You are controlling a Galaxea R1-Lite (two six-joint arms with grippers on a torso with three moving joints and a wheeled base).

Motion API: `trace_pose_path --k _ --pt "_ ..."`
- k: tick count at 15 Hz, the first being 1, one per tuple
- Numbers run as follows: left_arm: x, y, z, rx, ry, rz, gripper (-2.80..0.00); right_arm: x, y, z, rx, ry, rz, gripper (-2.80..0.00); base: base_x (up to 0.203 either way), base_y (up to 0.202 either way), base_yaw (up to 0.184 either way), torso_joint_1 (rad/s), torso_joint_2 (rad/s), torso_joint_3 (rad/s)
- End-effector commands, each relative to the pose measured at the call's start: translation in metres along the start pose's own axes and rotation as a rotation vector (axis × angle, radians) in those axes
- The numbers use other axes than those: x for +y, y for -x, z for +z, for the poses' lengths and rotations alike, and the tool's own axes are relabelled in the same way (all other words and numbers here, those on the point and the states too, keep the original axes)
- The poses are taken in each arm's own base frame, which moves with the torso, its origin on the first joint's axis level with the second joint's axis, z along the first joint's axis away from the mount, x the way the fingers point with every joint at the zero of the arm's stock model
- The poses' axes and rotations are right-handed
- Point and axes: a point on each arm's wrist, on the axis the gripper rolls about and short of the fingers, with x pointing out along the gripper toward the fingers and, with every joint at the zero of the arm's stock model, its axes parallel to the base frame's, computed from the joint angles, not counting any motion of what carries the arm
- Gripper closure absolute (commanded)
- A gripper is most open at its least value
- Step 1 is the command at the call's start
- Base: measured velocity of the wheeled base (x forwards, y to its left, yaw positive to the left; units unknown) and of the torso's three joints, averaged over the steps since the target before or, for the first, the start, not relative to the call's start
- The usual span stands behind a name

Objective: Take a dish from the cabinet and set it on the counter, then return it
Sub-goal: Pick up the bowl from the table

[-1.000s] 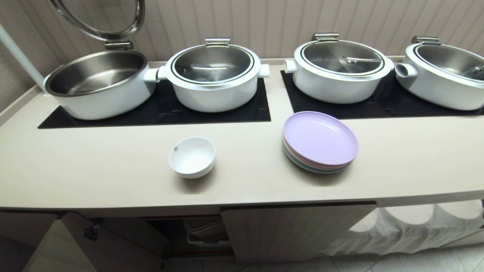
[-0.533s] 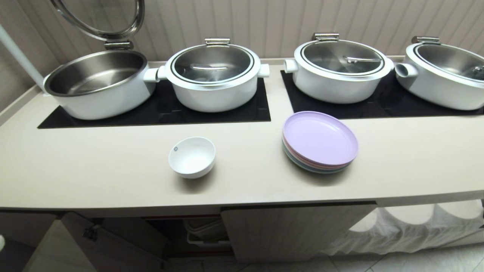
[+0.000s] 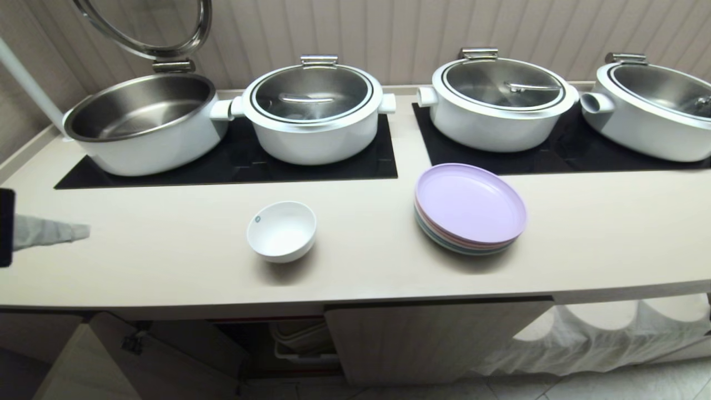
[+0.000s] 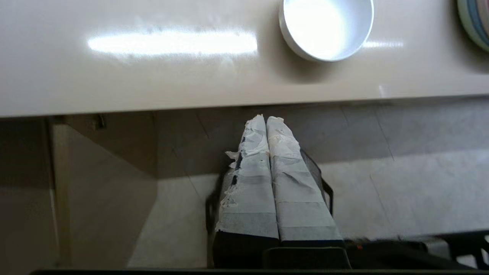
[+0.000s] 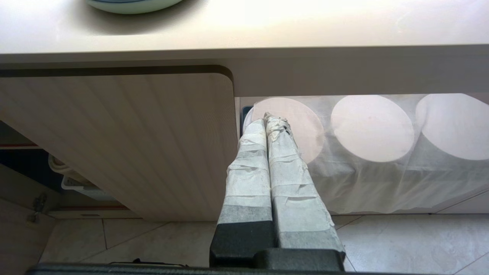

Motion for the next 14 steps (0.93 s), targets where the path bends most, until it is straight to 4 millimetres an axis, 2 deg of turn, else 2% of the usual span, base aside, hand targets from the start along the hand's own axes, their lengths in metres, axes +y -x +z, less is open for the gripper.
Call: trace_pose_path --k 1,5,7,11,14 --pt "-0.005 -0.041 0.018 0.229 0.032 -0.005 0.00 0.000 0.000 0.000 0.000 0.000 0.001 0.00 0.000 0.000 0.000 0.000 0.00 0.000" --pt "-0.036 -0.086 0.040 0.374 0.108 -0.048 0.00 0.000 0.000 0.000 0.000 0.000 0.001 0.00 0.000 0.000 0.000 0.000 0.00 0.000" --pt "-0.049 -0.107 0.044 0.413 0.098 -0.060 0.00 0.000 0.000 0.000 0.000 0.000 0.001 0.00 0.000 0.000 0.000 0.000 0.00 0.000" --pt "-0.048 -0.151 0.049 0.469 0.093 0.031 0.00 0.000 0.000 0.000 0.000 0.000 0.000 0.00 0.000 0.000 0.000 0.000 0.00 0.000" --pt "-0.047 -0.170 0.062 0.439 0.099 0.056 0.00 0.000 0.000 0.000 0.000 0.000 0.000 0.00 0.000 0.000 0.000 0.000 0.00 0.000"
